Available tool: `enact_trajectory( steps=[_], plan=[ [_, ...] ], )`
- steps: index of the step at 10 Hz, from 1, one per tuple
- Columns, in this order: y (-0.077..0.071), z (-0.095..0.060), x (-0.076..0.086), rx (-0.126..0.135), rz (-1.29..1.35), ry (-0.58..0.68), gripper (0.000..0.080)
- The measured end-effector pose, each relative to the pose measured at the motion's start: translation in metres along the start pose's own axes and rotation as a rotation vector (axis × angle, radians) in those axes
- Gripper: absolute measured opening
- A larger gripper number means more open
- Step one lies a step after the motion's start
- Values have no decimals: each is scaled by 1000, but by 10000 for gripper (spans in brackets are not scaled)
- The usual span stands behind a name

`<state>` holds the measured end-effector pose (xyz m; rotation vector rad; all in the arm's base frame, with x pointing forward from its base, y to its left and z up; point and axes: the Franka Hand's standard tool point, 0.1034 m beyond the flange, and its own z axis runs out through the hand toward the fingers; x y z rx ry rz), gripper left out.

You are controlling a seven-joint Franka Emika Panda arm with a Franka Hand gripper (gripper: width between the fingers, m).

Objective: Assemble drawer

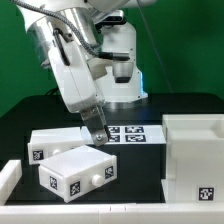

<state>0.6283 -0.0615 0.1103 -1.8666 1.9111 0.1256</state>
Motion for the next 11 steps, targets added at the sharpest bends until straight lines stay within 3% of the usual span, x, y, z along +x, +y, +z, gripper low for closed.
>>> enact_trajectory(
  steps=[1, 3, 9, 11],
  plan=[
    [8, 1, 2, -26, 50, -40, 649],
    [25, 11, 1, -43, 90, -55, 649],
    [28, 14, -3, -54, 39, -59, 649],
    [38, 11, 3, -102, 174, -96, 649]
  ],
)
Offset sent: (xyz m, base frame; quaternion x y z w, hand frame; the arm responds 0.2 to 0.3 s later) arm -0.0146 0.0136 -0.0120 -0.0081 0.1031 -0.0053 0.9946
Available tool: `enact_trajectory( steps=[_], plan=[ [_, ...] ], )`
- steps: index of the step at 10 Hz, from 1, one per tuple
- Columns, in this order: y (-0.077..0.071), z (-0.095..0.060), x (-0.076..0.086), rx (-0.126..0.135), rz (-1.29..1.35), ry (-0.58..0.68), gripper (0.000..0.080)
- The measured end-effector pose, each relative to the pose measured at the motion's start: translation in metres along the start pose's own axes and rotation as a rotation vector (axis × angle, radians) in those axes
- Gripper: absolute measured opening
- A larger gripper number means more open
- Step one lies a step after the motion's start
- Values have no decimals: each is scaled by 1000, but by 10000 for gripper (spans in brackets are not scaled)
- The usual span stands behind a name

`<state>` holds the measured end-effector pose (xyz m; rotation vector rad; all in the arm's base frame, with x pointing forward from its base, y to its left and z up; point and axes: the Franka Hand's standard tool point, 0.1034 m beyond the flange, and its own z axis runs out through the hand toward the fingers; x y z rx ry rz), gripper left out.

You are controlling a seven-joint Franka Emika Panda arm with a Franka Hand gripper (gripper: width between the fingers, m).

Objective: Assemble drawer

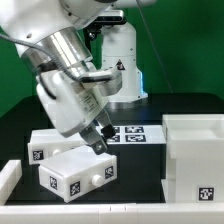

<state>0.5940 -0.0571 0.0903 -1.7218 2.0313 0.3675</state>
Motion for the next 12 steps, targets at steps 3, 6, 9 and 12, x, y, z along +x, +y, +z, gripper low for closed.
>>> enact_trajectory(
  steps=[3, 6, 9, 12],
  plan=[
    [-5, 0, 2, 56, 244, 8, 649],
    [-3, 2, 1, 49, 323, 2, 649],
    [-2, -2, 2, 24, 370, -18, 649],
    [16, 10, 3, -30, 498, -6, 649]
  ],
)
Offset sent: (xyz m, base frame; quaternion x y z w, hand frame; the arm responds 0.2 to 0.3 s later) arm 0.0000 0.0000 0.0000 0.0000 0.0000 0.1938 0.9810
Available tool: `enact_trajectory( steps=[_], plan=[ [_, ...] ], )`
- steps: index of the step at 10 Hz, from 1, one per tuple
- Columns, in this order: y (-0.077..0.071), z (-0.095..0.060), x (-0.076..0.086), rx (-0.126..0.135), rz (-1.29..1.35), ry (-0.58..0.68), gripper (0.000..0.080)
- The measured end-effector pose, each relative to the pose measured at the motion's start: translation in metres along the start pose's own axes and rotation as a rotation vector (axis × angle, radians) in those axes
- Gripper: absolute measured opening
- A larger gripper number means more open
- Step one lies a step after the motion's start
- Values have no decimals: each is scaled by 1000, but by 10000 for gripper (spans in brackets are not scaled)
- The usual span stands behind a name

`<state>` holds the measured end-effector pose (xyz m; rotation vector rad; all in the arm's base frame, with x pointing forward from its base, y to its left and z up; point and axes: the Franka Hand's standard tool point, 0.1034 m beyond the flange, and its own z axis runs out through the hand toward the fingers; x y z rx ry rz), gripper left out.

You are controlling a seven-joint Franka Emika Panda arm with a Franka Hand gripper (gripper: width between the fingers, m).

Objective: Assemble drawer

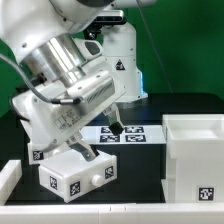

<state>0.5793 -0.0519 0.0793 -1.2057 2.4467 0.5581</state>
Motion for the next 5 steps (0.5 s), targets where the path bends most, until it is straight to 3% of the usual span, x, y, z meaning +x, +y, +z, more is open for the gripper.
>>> enact_trajectory(
  steps=[3, 5],
  plan=[
    [12, 12, -20, -10, 34, 99, 649],
    [12, 13, -19, -10, 34, 97, 649]
  ],
)
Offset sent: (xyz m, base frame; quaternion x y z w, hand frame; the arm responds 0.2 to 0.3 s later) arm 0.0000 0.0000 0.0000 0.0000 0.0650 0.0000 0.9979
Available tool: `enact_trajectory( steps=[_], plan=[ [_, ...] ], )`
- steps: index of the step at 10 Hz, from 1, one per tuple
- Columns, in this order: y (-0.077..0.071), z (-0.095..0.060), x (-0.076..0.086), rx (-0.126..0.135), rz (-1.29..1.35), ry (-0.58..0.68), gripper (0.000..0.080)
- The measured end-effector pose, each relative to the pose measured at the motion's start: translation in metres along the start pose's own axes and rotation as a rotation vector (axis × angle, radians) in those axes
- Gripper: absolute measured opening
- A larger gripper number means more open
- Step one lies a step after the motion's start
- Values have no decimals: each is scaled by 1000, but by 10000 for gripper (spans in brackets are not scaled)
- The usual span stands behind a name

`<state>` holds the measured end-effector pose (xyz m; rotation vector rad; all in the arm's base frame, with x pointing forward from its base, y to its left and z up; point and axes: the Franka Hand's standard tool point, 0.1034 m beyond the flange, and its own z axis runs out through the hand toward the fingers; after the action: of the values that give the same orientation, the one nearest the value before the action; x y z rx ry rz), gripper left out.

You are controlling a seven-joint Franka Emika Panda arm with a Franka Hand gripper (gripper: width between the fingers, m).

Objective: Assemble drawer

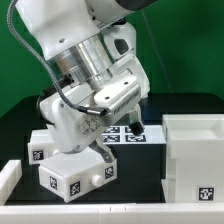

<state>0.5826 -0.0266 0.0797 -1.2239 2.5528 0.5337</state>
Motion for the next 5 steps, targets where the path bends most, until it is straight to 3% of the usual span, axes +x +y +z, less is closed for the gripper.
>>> enact_trajectory(
  steps=[2, 3, 4, 5],
  plan=[
    [1, 1, -1, -1, -3, 1, 649],
    [4, 1, -1, -35, 13, -15, 649],
    [2, -8, 11, -129, 77, -48, 649],
    [-6, -19, 21, -206, 171, -30, 649]
  ],
)
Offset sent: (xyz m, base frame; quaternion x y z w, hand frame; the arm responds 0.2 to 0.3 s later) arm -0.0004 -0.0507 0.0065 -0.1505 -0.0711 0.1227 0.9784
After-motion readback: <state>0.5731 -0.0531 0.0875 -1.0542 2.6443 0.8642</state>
